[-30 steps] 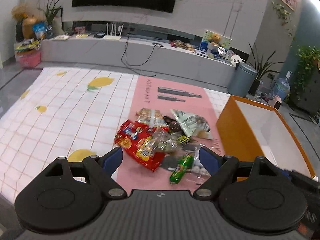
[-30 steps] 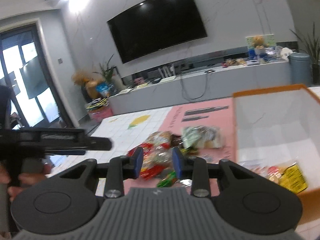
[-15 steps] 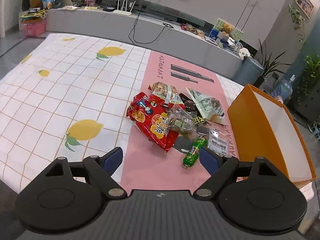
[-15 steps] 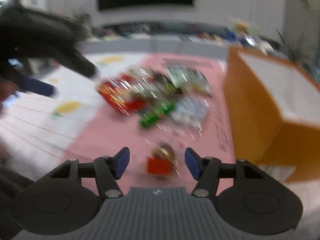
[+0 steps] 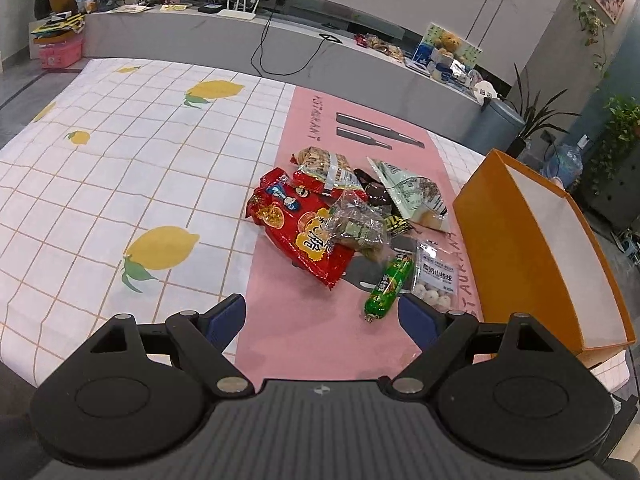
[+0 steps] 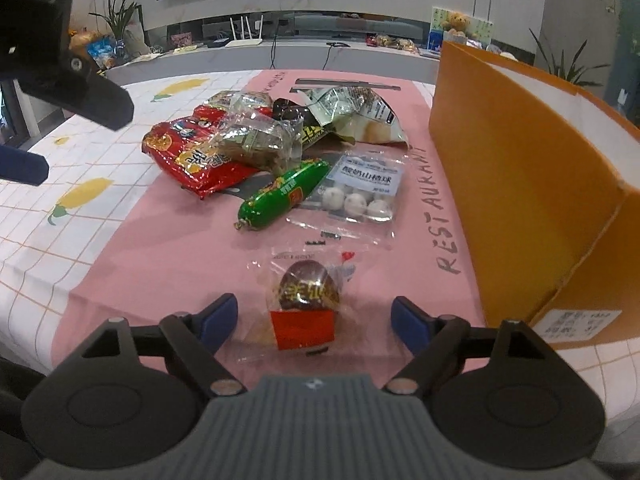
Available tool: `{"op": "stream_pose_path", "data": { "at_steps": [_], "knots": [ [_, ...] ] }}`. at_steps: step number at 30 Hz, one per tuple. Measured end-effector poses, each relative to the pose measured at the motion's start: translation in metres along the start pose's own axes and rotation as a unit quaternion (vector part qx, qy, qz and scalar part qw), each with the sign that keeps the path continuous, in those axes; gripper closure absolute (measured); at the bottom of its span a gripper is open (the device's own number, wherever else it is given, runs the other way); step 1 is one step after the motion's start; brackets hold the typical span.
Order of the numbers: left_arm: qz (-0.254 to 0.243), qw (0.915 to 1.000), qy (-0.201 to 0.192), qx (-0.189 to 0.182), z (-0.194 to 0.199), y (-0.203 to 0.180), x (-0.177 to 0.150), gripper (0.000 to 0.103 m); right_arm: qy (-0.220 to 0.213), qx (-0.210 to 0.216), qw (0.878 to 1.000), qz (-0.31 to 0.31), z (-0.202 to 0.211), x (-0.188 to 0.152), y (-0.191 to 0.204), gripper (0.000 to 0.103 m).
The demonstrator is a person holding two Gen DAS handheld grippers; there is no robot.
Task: Organize snacks
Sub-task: 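Grasp the chocolate-ball packet with red label using the right tool, then grasp the green sausage with left tool while right tool holds chocolate packet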
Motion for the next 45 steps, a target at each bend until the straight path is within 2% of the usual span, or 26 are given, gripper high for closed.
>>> {"op": "stream_pose_path", "data": {
  "at_steps": [3,6,11,17,22,28,32,36,39,43,45],
  "knots": [
    [0.001,1.0,0.004,0.0,-0.002,0.001,-0.001,0.002,-0.008,-0.003,1.0,0.001,-0.003,0.004,-0.001,0.027],
    [-0.003,1.0,0.005,0.002,-0.002,0.0,-0.003,0.002,-0.02,-0.008,1.0,0.001,-0.003,0.007,-0.002,0.049],
    [-0.008,0.9999,0.009,0.004,-0.004,-0.002,-0.005,0.002,-0.027,-0.019,0.999,0.003,-0.002,0.009,-0.006,0.061],
    [-0.025,0.9996,0.002,0.013,-0.005,-0.004,-0.005,0.002,-0.037,-0.02,0.999,0.019,0.004,0.013,-0.007,0.064],
    [-0.061,0.9978,-0.021,0.017,-0.007,-0.015,-0.004,0.004,-0.042,-0.013,0.999,0.019,0.009,0.017,-0.008,0.064],
    [-0.104,0.9939,-0.031,-0.019,-0.019,-0.04,0.001,0.006,-0.024,-0.011,0.999,0.018,0.006,0.012,-0.012,0.064],
    [-0.13,0.9904,-0.043,-0.018,-0.036,-0.051,0.011,0.006,-0.008,-0.012,1.0,0.013,-0.002,0.01,-0.019,0.064],
    [-0.144,0.9892,0.002,-0.028,-0.063,-0.062,0.008,0.006,-0.005,-0.01,1.0,0.006,-0.004,0.011,-0.023,0.064],
    [-0.168,0.9853,0.021,-0.021,-0.082,-0.069,0.0,0.007,-0.002,-0.009,1.0,0.006,-0.004,0.011,-0.023,0.064],
    [-0.206,0.9774,0.045,-0.004,-0.104,-0.073,-0.011,0.016,-0.001,-0.011,1.0,0.008,-0.005,0.012,-0.024,0.064],
    [-0.207,0.9772,0.048,-0.001,-0.11,-0.071,-0.013,0.02,0.0,-0.01,1.0,0.008,-0.005,0.012,-0.024,0.064]
  ]
}}
Point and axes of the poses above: each gripper's, at about its wrist camera, not at the fingertips, and z roughly against the way its jaws point, y to its left, x to its top, the point moved 9 cm from there along -z, roughly the way its jaws point, and after that the axes turned 2 degrees about z, right-handed, at the moved point
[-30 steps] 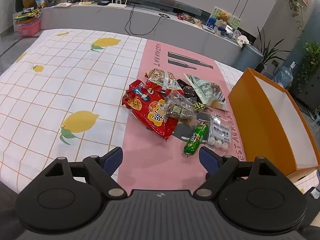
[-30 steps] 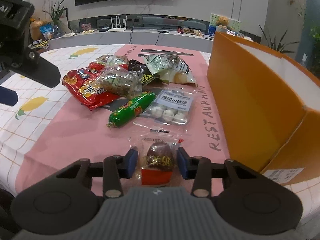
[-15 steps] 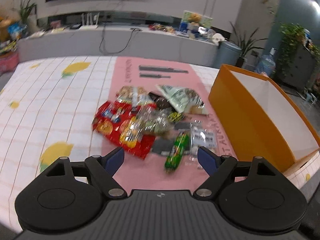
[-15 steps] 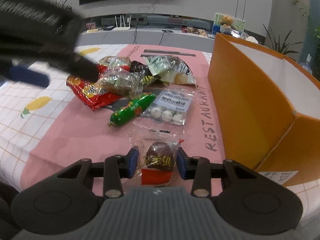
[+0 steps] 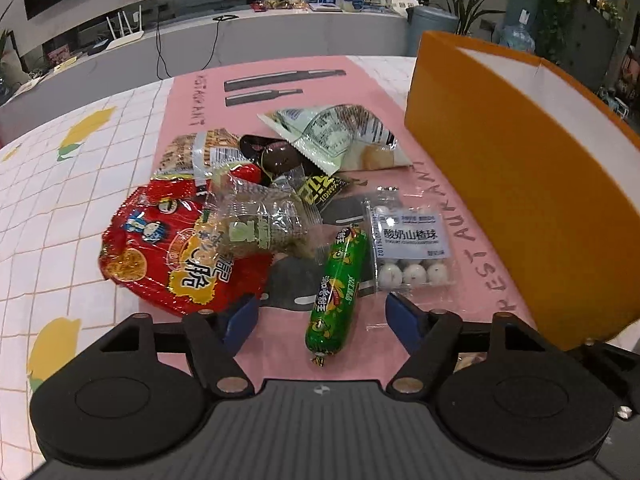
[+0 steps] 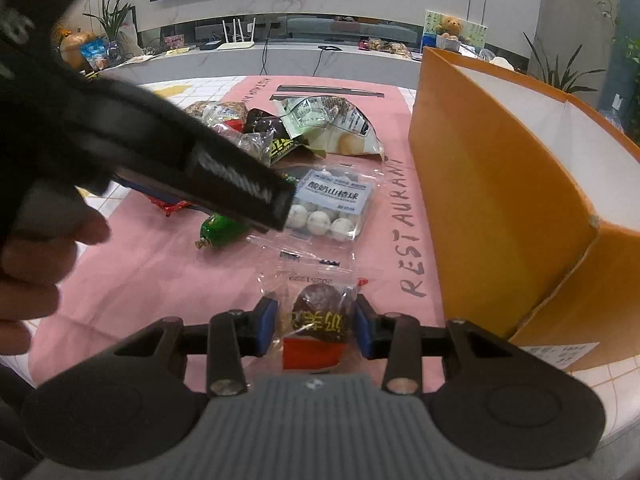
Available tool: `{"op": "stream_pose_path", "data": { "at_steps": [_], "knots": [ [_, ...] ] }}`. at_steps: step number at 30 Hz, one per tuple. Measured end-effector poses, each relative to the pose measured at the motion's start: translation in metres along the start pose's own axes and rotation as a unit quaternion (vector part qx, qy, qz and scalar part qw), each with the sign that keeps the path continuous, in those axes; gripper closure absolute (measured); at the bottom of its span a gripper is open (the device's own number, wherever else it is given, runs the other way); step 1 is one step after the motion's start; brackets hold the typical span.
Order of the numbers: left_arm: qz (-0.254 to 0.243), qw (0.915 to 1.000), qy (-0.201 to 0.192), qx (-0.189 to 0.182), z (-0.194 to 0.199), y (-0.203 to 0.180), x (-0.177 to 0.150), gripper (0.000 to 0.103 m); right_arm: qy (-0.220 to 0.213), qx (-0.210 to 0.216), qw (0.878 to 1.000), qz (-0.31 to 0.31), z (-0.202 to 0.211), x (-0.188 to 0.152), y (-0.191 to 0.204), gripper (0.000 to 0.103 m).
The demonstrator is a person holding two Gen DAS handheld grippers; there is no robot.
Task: Organize snacks
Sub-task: 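Grasp the green sausage with left tool while right tool holds chocolate packet, then drop the chocolate packet into the box with right tool while left lifts sausage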
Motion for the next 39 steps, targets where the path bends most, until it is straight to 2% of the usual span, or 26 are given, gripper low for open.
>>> {"op": "stream_pose_path", "data": {
  "at_steps": [4,7,11,13,14,15,23,33,39],
  "knots": [
    [0.02,0.9996,0.007,-0.016,-0.008,-0.001,0.0,0.028,0.001,0.001,1.0,0.002,0.0,0.0,0.0,0.064],
    [0.055,0.9983,0.008,-0.02,-0.01,0.005,0.0,0.029,0.001,0.0,1.0,0.004,0.0,0.0,0.001,0.064],
    [0.064,0.9978,0.005,-0.02,-0.01,0.008,-0.001,0.029,0.001,0.0,1.0,0.003,0.0,0.0,0.001,0.064],
    [0.063,0.9979,0.003,-0.015,-0.009,0.007,-0.001,0.037,0.0,0.0,1.0,0.005,0.0,0.0,0.001,0.064],
    [0.061,0.9981,0.002,-0.011,-0.008,0.007,-0.001,0.055,0.0,0.0,1.0,0.005,0.0,-0.001,0.001,0.064],
    [0.063,0.9979,0.005,-0.017,-0.008,0.006,0.0,0.065,0.0,0.0,1.0,0.006,0.0,-0.001,0.001,0.064],
    [0.068,0.9976,0.008,-0.005,-0.002,0.009,-0.003,0.068,-0.005,-0.002,1.0,0.008,0.002,0.001,0.0,0.064],
    [0.08,0.9966,-0.004,-0.022,0.028,0.01,-0.005,0.078,-0.031,0.006,0.999,0.017,0.018,0.01,0.002,0.064],
    [0.088,0.995,-0.022,-0.041,0.05,0.009,-0.003,0.079,-0.049,0.017,0.999,0.008,0.031,0.016,0.0,0.064]
  ]
}}
Point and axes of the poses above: each gripper's, at about its wrist camera, not at the fingertips, and z roughly against the way its jaws point, y to its left, x to its top, the point moved 9 cm from there along -z, roughly the way its jaws point, and after that the axes turned 2 degrees about z, right-handed, at the moved point
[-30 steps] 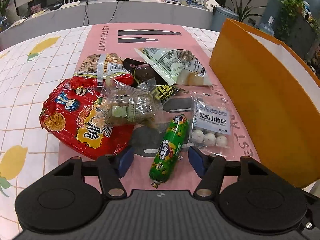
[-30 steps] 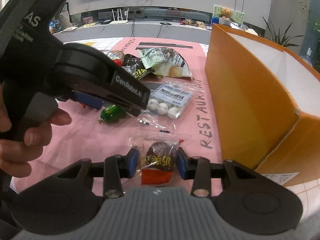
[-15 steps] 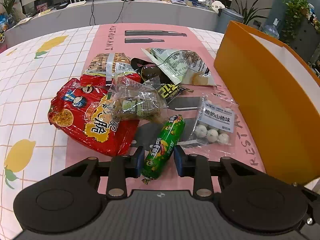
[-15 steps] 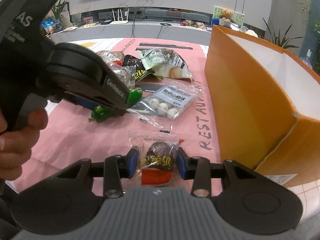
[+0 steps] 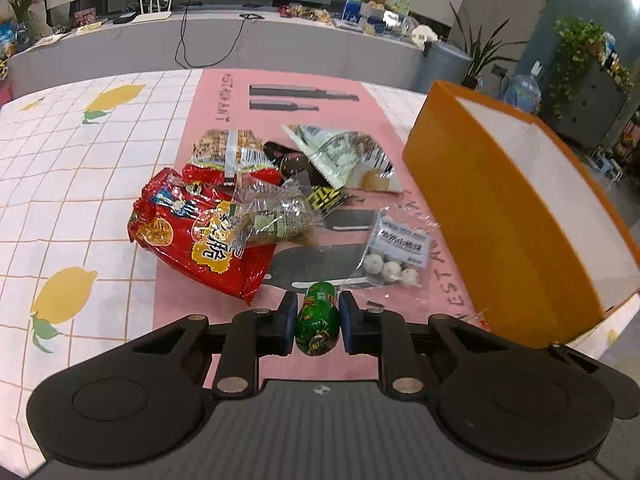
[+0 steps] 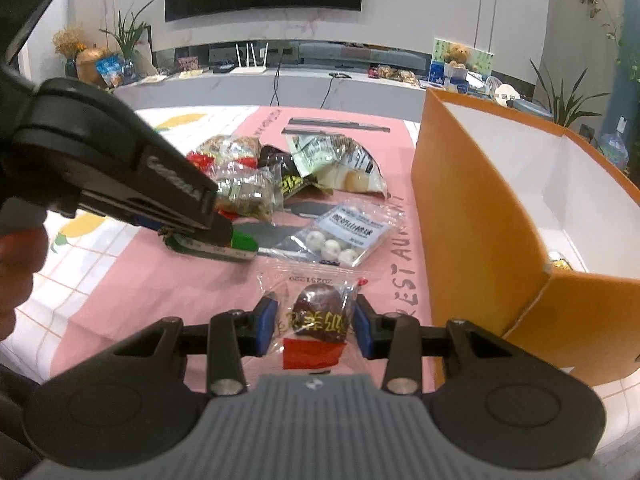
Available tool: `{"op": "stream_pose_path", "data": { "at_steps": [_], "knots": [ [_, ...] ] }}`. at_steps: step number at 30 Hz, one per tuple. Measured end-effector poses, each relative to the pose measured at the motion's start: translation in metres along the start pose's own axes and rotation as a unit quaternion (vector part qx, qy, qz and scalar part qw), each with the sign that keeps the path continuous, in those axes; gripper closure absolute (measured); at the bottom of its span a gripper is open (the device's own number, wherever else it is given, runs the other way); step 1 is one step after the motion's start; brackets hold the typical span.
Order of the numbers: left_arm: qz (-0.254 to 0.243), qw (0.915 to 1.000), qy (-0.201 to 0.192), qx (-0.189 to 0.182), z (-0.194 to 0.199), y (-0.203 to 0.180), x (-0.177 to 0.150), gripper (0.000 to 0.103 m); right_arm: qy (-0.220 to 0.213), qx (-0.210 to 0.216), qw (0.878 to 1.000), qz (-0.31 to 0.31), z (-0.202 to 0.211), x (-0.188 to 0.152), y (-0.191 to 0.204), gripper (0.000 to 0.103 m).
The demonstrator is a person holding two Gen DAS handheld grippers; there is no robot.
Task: Organize snacks
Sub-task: 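Drop the chocolate packet into the box with right tool while left lifts sausage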
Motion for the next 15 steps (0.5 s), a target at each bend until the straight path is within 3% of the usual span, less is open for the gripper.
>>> {"op": "stream_pose_path", "data": {
  "at_steps": [9,15],
  "knots": [
    [0.023,0.9979,-0.044,-0.043,0.034,-0.011,0.02,0.079,-0.06,0.041,0.997,-0.015,0.041,0.025,-0.004,0.064],
    [0.027,0.995,-0.065,-0.07,0.048,-0.021,0.034,0.079,-0.115,0.056,0.991,-0.047,0.079,0.056,-0.028,0.064]
  ]
}}
Point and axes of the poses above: each gripper's, at about its wrist camera, not at the fingertips, and z roughly against the way its jaws point, y to its left, x to its top, the point moved 9 cm from there along -z, roughly the way its jaws point, and after that the axes turned 2 degrees about z, right-handed, at the moved point
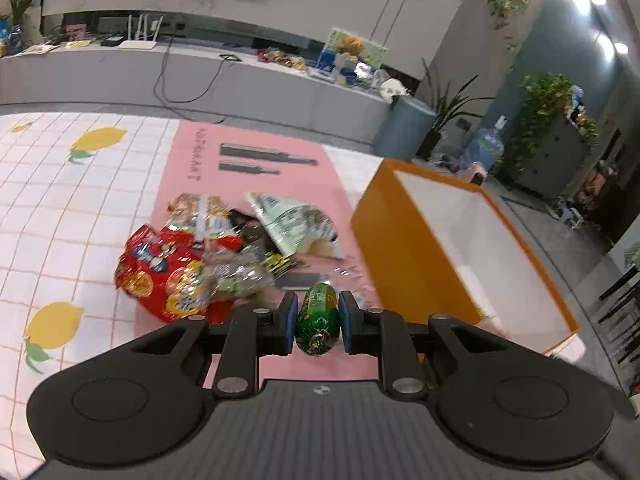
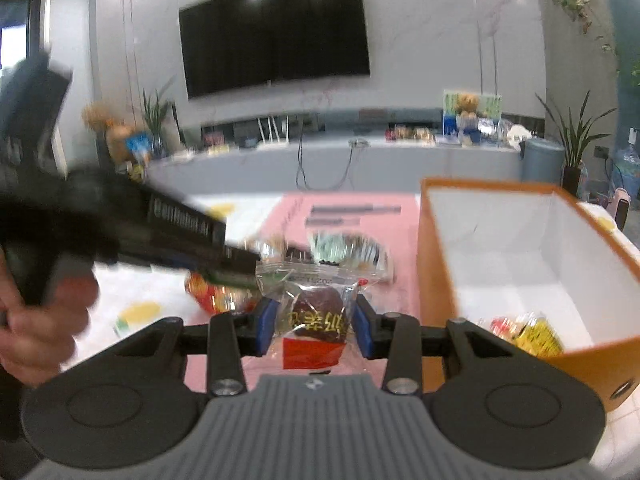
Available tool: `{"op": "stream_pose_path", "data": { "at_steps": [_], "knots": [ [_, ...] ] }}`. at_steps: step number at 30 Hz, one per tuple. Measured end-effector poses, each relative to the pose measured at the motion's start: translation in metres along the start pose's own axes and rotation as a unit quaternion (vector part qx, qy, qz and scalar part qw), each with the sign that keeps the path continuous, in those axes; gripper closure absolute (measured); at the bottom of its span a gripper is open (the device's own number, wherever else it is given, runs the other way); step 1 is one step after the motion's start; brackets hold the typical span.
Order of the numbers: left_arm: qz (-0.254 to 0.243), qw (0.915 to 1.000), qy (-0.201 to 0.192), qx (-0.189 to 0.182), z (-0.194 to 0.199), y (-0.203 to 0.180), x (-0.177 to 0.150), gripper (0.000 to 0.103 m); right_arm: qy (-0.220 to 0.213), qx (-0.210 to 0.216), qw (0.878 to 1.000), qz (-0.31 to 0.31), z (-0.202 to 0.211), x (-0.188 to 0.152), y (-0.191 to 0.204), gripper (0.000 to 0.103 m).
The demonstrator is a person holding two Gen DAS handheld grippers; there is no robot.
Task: Organize snacks
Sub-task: 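Drop the chocolate packet into the box with right tool while left lifts sausage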
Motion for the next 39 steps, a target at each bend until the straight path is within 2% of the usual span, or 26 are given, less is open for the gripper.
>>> {"op": "stream_pose_path", "data": {
  "at_steps": [3,7,9,11,13,20,29,37,39],
  "knots": [
    [-0.002,0.9999,-0.005,-0.013,0.001,-0.009,0.004,0.079,-0.027,-0.004,1.0,-0.004,0.018,0.023,-0.018,0.064],
    [-0.002,0.9995,-0.006,-0.031,0.0,-0.02,0.006,0.079,-0.049,-0.035,0.998,-0.001,0.038,0.043,-0.063,0.064],
    [-0.002,0.9991,-0.005,-0.041,0.0,-0.026,0.007,0.079,-0.026,-0.035,0.999,-0.01,0.038,0.04,-0.088,0.064],
    [-0.004,0.9987,-0.004,-0.051,-0.002,-0.032,0.007,0.079,-0.02,-0.05,0.998,-0.027,0.035,0.035,-0.115,0.064],
    [-0.005,0.9983,-0.002,-0.058,-0.004,-0.037,0.006,0.079,0.005,-0.065,0.997,-0.042,0.024,0.026,-0.139,0.064],
    [-0.015,0.9979,0.008,-0.062,-0.012,-0.049,-0.001,0.079,0.108,-0.113,0.985,-0.067,-0.02,-0.008,-0.185,0.064],
    [-0.025,0.9975,0.018,-0.063,-0.013,-0.056,-0.008,0.079,0.177,-0.195,0.965,-0.026,-0.036,-0.031,-0.213,0.064],
    [-0.029,0.9973,0.016,-0.066,-0.01,-0.061,-0.009,0.079,0.192,-0.215,0.957,0.005,-0.041,-0.036,-0.216,0.063],
    [-0.03,0.9972,0.016,-0.066,-0.01,-0.062,-0.009,0.079,0.189,-0.214,0.959,-0.001,-0.039,-0.035,-0.215,0.059]
  ]
}}
Point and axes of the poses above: each gripper's, at about its wrist camera, not at the fingertips, and z roughly against the way its jaws point, y to its left, x to its top, the point moved 9 cm from there along -z, roughly the way its jaws point, and after that the axes turned 2 degrees about z, right-handed, at the moved point
